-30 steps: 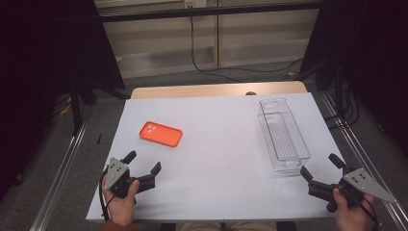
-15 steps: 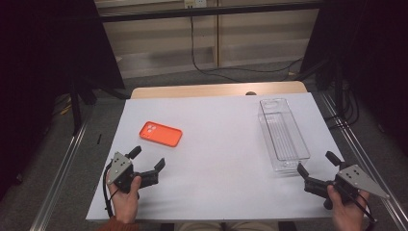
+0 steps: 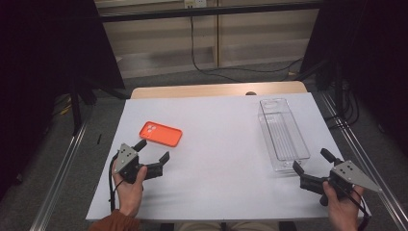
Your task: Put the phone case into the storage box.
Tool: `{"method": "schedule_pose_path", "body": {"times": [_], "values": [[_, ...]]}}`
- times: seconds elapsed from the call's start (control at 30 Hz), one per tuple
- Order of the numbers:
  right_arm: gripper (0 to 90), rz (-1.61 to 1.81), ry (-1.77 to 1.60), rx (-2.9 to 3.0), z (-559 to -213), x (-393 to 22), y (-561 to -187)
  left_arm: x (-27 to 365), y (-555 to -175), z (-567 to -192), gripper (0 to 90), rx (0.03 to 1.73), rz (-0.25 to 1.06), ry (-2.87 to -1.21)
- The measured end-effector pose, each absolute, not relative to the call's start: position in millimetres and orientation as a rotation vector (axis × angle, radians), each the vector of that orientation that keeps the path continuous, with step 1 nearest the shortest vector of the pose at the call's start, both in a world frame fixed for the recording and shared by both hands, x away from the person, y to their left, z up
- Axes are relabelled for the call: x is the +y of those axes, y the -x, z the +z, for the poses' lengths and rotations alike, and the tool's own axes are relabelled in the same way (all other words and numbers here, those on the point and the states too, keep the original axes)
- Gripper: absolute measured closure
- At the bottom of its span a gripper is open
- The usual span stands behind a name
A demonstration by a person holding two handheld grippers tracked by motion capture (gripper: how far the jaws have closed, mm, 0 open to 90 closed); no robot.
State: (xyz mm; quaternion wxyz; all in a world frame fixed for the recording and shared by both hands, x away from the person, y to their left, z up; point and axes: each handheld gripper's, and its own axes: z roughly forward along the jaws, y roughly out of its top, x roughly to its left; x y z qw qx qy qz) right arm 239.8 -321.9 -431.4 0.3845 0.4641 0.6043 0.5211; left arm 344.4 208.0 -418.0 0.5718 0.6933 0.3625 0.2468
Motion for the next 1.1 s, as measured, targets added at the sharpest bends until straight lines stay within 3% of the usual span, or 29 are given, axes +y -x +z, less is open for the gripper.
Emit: {"method": "schedule_pose_path", "body": {"times": [0.43,0.63,1.1], "values": [[0.0,1.345,-1.167,1.560,-431.4,-320.8,-238.6,193.0,-375.4,-412.1,4.2,0.787,0.592,-1.629],[0.0,1.358,-1.192,1.551,-431.4,-322.2,-238.6,186.7,-390.1,-412.0,4.2,0.800,0.532,-1.634],[0.0,1.360,-1.188,1.551,-431.5,-322.9,-238.8,174.1,-422.4,-408.2,4.0,0.794,0.595,-1.666]]}}
